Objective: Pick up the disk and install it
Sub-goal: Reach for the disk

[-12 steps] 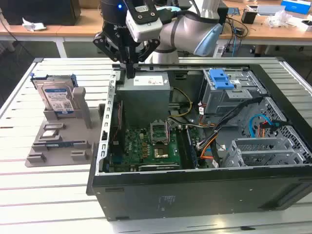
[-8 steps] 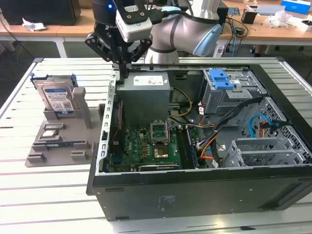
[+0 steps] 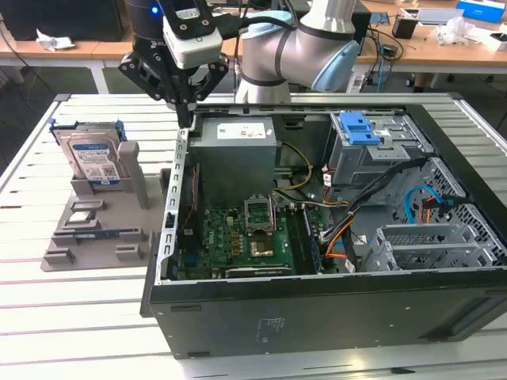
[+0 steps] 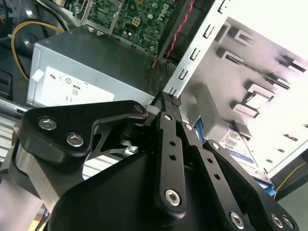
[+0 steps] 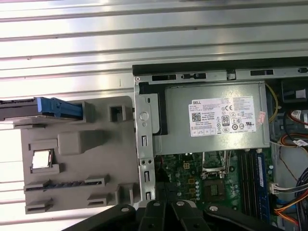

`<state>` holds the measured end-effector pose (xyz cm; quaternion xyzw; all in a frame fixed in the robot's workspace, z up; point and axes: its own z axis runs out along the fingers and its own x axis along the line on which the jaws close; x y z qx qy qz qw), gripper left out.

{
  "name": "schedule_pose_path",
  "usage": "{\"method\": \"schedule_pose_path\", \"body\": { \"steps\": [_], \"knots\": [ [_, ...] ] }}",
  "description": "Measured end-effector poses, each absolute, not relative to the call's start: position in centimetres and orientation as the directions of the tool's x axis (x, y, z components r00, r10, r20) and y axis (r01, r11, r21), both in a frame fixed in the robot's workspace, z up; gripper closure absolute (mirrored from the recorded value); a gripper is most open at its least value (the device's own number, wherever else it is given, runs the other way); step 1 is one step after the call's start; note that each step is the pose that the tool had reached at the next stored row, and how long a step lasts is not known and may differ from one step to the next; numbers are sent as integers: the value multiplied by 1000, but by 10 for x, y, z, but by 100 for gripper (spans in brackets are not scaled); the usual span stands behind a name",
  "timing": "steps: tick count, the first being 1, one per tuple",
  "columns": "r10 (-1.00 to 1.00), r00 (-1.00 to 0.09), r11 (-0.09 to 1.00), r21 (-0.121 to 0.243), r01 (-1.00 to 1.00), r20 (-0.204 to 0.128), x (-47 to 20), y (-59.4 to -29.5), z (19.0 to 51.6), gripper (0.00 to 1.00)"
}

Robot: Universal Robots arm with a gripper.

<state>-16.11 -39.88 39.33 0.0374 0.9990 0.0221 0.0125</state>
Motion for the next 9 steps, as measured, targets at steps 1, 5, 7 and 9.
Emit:
{"method": "schedule_pose_path", "body": {
  "steps": [1, 5, 7, 9],
  "knots": [
    [75, -997, 996, 45, 74, -23, -164, -399, 393, 89],
    [75, -997, 996, 45, 74, -23, -176, -399, 393, 89],
    [75, -997, 996, 45, 74, -23, -187, -399, 393, 89],
    [75, -997, 996, 45, 74, -23, -191, -399, 393, 89]
  ]
}}
